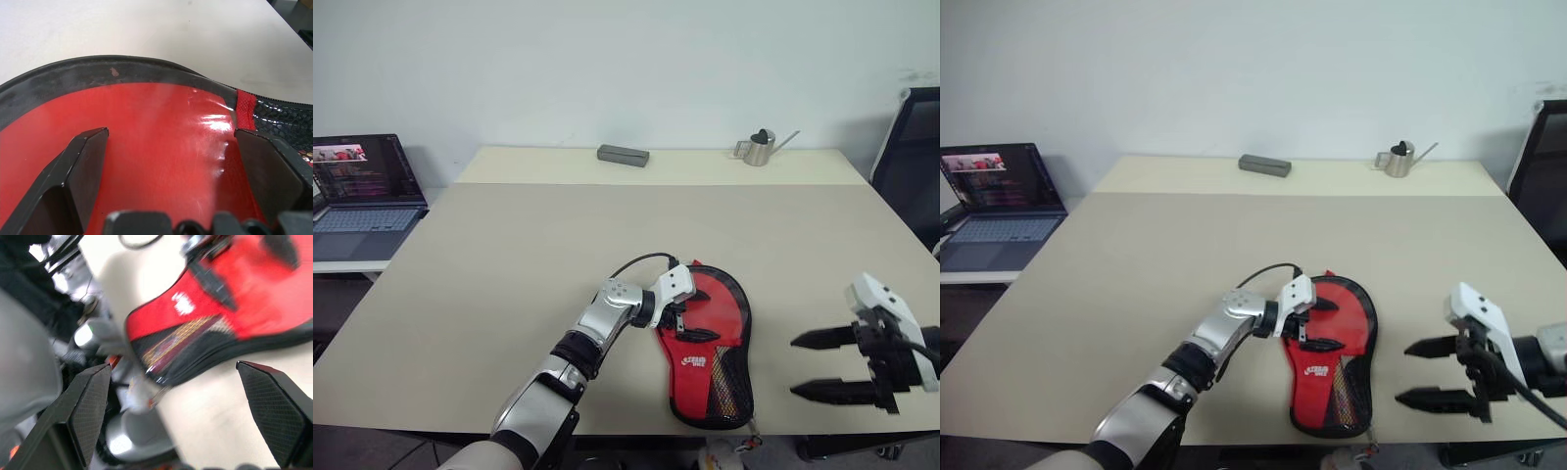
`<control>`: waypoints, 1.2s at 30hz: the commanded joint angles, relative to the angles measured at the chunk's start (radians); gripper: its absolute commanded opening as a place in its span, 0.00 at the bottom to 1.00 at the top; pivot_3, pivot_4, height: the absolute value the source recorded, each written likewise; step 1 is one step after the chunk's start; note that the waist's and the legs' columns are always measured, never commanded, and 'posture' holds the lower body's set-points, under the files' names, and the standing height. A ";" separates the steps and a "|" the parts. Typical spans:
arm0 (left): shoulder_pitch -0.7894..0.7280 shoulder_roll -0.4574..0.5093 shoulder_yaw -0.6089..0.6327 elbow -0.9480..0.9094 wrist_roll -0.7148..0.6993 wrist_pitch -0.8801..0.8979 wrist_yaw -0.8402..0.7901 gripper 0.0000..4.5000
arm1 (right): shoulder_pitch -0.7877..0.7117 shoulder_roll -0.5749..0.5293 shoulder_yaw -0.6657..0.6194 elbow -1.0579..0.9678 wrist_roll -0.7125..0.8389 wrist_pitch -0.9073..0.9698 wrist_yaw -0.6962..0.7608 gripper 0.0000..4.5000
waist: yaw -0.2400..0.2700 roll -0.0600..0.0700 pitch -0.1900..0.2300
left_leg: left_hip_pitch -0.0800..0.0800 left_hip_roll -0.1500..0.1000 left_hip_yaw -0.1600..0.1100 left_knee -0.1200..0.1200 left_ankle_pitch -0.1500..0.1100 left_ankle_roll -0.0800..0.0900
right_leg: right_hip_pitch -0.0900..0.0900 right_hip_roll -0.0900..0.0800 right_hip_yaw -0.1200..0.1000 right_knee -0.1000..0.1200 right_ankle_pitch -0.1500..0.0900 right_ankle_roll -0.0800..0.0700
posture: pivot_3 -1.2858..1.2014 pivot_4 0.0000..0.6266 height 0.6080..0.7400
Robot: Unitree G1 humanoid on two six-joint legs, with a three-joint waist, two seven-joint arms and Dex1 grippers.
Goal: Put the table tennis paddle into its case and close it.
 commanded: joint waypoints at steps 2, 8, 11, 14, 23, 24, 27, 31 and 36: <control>0.110 0.076 -0.004 0.018 0.043 0.095 0.020 1.00 | -0.124 0.073 0.078 0.084 -0.050 -0.063 -0.103 0.99 | -0.003 0.001 0.005 | -0.001 0.000 0.000 0.000 0.000 0.000 | -0.001 0.000 0.000 0.000 0.001 0.002 | 0.52 0.24 1.00; 0.153 0.143 0.067 -0.317 -0.059 0.190 -0.010 1.00 | -0.244 0.243 0.166 0.207 -0.168 -0.259 -0.173 0.99 | -0.020 0.002 0.030 | -0.007 -0.002 0.002 -0.001 0.004 0.007 | -0.009 0.005 0.004 0.004 0.019 0.019 | 0.52 0.24 1.00; 0.181 0.202 0.100 -0.477 -0.117 0.251 -0.031 1.00 | -0.303 0.309 0.204 0.287 -0.199 -0.324 -0.155 0.99 | -0.026 0.001 0.045 | -0.020 -0.002 0.005 0.001 0.008 0.001 | -0.029 0.006 0.007 0.018 0.017 0.014 | 0.52 0.24 1.00; 0.195 0.246 0.129 -0.583 -0.160 0.297 -0.028 1.00 | -0.346 0.350 0.245 0.365 -0.250 -0.395 -0.142 0.99 | -0.021 0.002 0.060 | -0.020 -0.002 0.006 0.001 0.008 0.001 | -0.029 0.005 0.007 0.017 0.020 0.007 | 0.52 0.24 1.00; 0.323 0.423 0.346 -0.906 -0.338 0.468 0.026 1.00 | -0.457 0.439 0.312 0.577 -0.297 -0.532 -0.016 0.99 | -0.016 0.004 0.079 | -0.040 -0.002 0.004 0.015 0.008 0.000 | -0.039 0.000 0.006 0.017 0.023 0.002 | 0.52 0.24 1.00; 0.348 0.443 0.375 -0.927 -0.354 0.477 0.033 1.00 | -0.470 0.446 0.317 0.596 -0.303 -0.545 -0.004 0.99 | -0.016 0.005 0.080 | -0.040 -0.002 0.004 0.015 0.008 0.000 | -0.039 0.000 0.006 0.017 0.023 0.001 | 0.52 0.24 1.00; 0.420 0.496 0.471 -0.964 -0.381 0.488 0.073 1.00 | -0.519 0.462 0.339 0.689 -0.341 -0.604 0.043 0.99 | -0.017 0.004 0.083 | -0.040 -0.002 0.004 0.016 0.008 0.001 | -0.039 0.001 0.006 0.017 0.025 -0.001 | 0.52 0.24 1.00; 0.468 0.521 0.539 -0.980 -0.377 0.476 0.145 1.00 | -0.601 0.474 0.351 0.849 -0.396 -0.680 0.090 0.99 | -0.017 0.005 0.084 | -0.039 -0.003 0.004 0.018 0.008 0.001 | -0.039 0.003 0.006 0.018 0.027 -0.004 | 0.52 0.24 1.00; 0.487 0.538 0.602 -1.039 -0.383 0.497 0.236 1.00 | -0.718 0.486 0.352 1.045 -0.453 -0.767 0.133 0.99 | -0.017 0.004 0.084 | -0.039 -0.003 0.006 0.019 0.008 0.001 | -0.039 0.003 0.007 0.018 0.028 -0.004 | 0.52 0.24 1.00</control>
